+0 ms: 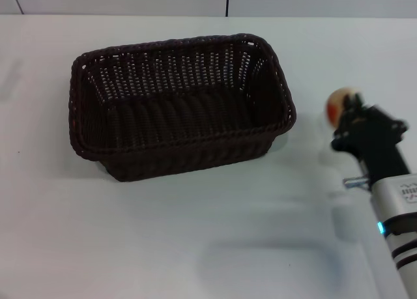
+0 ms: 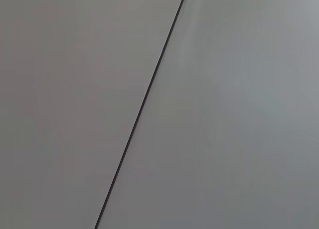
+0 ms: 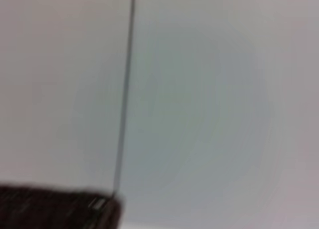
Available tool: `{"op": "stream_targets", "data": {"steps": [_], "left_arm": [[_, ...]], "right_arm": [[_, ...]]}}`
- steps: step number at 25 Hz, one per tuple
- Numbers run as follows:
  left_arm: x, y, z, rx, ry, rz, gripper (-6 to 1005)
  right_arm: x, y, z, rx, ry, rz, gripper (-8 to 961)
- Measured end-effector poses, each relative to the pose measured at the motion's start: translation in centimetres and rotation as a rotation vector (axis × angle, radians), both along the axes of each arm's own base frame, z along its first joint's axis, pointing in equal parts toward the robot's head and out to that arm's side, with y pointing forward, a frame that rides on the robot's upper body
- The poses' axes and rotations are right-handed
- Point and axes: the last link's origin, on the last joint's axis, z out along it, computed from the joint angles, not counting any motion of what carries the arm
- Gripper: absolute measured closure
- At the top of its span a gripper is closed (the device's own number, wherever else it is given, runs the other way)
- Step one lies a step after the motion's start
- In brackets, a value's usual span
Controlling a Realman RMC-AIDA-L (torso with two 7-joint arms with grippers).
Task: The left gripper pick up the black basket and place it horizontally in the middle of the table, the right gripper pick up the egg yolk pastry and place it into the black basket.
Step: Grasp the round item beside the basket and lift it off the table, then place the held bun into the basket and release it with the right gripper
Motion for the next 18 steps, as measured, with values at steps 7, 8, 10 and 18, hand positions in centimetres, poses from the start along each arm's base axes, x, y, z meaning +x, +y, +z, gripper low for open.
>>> {"op": "stream_targets", "data": {"steps": [7, 8, 10, 18], "left_arm": [[0.1, -0.2, 0.1, -0.004, -0.007, -0.007, 412], [0.1, -0.3, 0.1, -0.005, -0.008, -0.007, 412], [0.0, -0.3, 0.1, -0.006, -0.008, -0.008, 412], [0.0, -0.5, 0.2, -0.011, -0.012, -0.012, 412]], "right_arm": [[-2.2, 0.2, 2.3, 0.184, -0.089, 0.060, 911], [-3.2, 0.4, 2.4, 0.200, -0.106, 0.099, 911], [-3.6, 0.5, 2.4, 0.202, -0.112, 0.120, 912], [-8.9, 1.5, 0.9, 0.128, -0.122, 0.380, 913]]}}
